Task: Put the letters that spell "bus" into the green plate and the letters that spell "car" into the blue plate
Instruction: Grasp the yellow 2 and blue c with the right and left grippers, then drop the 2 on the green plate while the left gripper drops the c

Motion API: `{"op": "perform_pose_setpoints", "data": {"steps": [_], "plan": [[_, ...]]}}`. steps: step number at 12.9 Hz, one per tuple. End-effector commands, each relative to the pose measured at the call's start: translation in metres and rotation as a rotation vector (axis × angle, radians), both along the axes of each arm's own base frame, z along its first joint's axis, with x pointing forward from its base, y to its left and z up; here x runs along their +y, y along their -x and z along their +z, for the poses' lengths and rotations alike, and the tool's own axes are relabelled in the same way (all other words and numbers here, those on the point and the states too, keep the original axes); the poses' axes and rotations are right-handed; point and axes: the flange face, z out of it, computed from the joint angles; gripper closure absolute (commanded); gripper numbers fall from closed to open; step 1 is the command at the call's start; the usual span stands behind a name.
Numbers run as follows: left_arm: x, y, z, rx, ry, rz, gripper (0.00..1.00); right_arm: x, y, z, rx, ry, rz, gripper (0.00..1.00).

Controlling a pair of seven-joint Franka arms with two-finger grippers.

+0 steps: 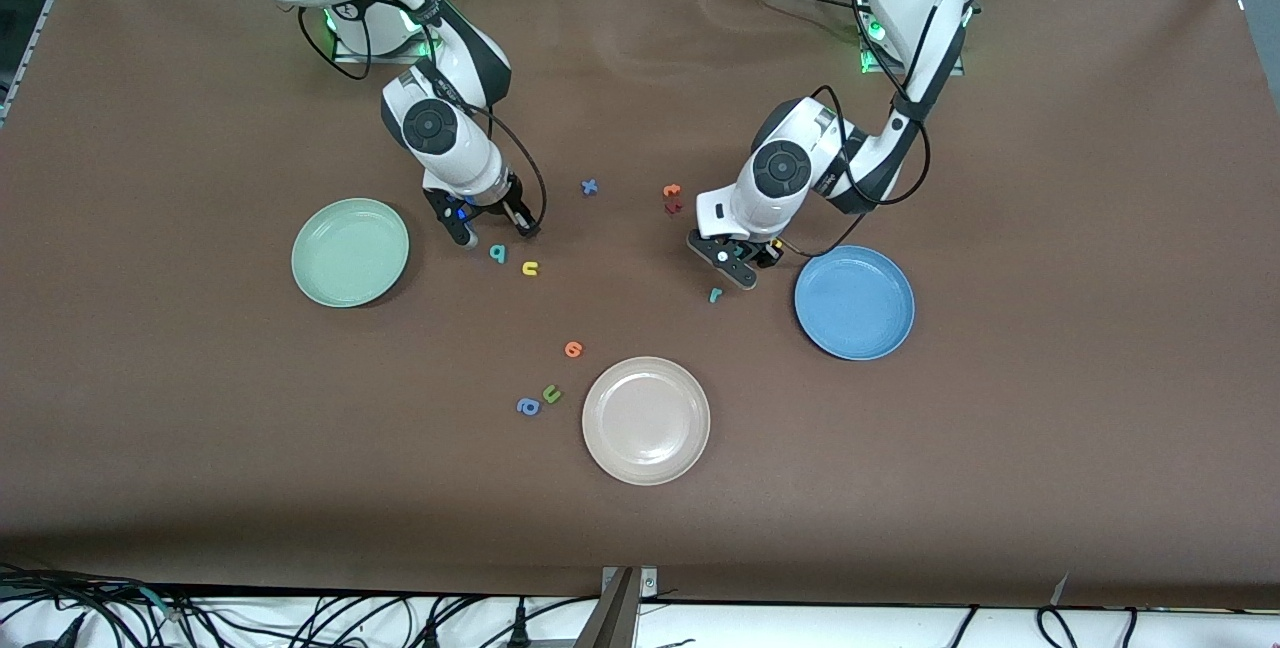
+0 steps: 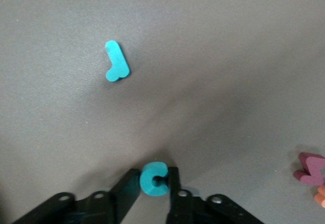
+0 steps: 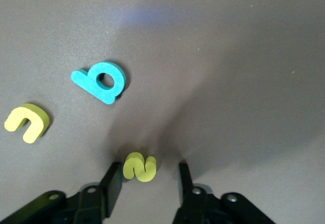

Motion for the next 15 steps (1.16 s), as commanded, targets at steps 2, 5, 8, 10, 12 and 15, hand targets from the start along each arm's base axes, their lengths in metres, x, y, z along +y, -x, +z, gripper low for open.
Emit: {"op": "perform_pose_setpoints", "data": {"steps": [2, 5, 8, 10, 12, 15], "plan": [[0.003, -0.004, -0.005, -0.017, -0.01, -0.027, 0.84, 0.001, 0.008, -0.006, 0.004, 0.007, 0.025, 0.97], [0.014, -0.016, 0.027, -0.031, -0.015, -0.001, 0.83, -0.003, 0.003, 0.005, 0.012, 0.036, 0.039, 0.98], [0.051, -0.049, 0.073, 0.017, -0.073, 0.007, 0.82, -0.021, -0.017, 0.048, 0.024, 0.125, 0.11, 0.98], [0.087, -0.075, 0.085, 0.0, -0.121, -0.053, 0.82, -0.047, -0.031, 0.068, 0.064, 0.182, 0.177, 0.98], [0.116, -0.089, 0.084, -0.013, -0.146, -0.122, 0.77, -0.084, -0.045, 0.076, 0.095, 0.205, 0.262, 0.98], [0.123, -0.094, 0.089, -0.031, -0.163, -0.152, 0.0, -0.157, -0.066, 0.071, 0.128, 0.195, 0.401, 0.98]]}}
